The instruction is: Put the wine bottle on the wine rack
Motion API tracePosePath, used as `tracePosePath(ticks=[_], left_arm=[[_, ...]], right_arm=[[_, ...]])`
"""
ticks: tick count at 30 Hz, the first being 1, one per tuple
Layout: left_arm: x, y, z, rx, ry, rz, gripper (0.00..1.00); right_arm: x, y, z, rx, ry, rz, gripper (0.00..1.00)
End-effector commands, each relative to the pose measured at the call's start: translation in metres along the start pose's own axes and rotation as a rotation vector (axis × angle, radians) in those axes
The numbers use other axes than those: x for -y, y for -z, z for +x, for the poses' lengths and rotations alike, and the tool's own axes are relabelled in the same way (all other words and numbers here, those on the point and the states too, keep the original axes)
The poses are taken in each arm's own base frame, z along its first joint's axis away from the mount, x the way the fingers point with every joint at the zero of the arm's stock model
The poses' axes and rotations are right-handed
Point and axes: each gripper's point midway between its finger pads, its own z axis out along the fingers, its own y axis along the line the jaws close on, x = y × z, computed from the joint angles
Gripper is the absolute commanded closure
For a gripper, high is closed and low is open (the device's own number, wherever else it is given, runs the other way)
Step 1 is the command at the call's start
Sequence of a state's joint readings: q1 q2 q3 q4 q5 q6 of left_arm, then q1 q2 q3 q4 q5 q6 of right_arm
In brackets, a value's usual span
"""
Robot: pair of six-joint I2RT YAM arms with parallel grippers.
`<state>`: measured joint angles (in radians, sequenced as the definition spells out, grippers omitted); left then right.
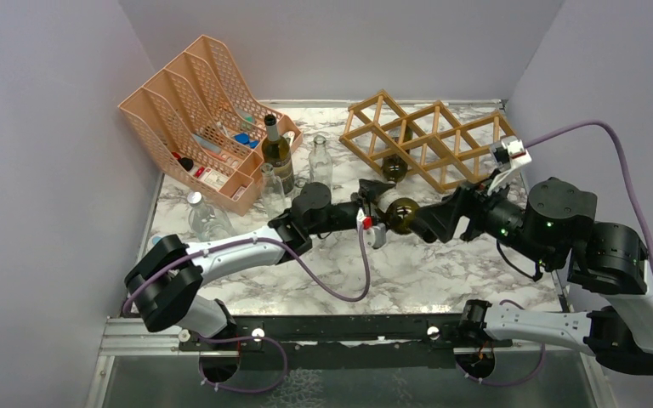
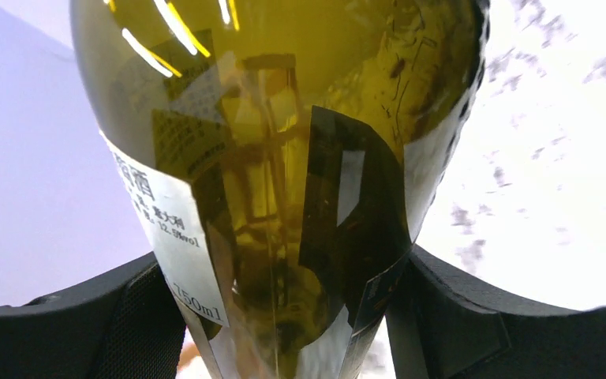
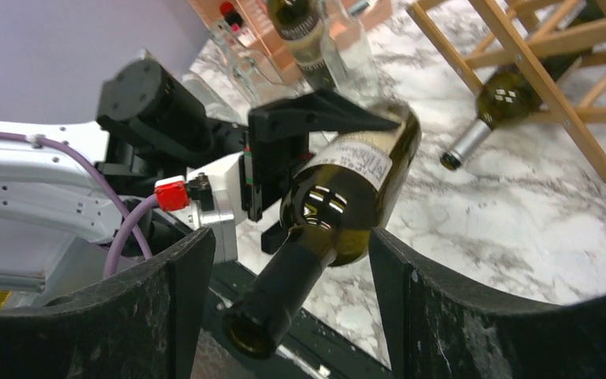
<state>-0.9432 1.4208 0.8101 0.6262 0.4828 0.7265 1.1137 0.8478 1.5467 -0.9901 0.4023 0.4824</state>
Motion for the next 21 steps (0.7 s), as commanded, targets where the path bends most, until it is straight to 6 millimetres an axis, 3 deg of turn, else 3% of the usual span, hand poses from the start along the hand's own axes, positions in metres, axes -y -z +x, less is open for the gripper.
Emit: tracePosePath(ticks=[1,6,11,21], left_arm=[[-0.062,-0.014,-0.046,0.087,-0.449,-0.102,1.00],[-0.087,-0.023,-0.047,0.028,-0.732,-0.130,1.00],[-0.098,-0.030,-0.052,0.002,-0.891,-0.109,1.00],[-0.096,-0.034,-0.051,-0.017,-0.997,-0.043,1.00]], right_arm=[[0.025,0.007,0.028,-0.114,-0.020,0.133,0.26],[0.046,0.013,0.048,-0.176,-0.041,0.235,0.26],[0.061,0.011,0.074,-0.244,-0.026,0.311,0.27],[0.054,-0.015,0.114,-0.321,-0.036,0.282,0.38]])
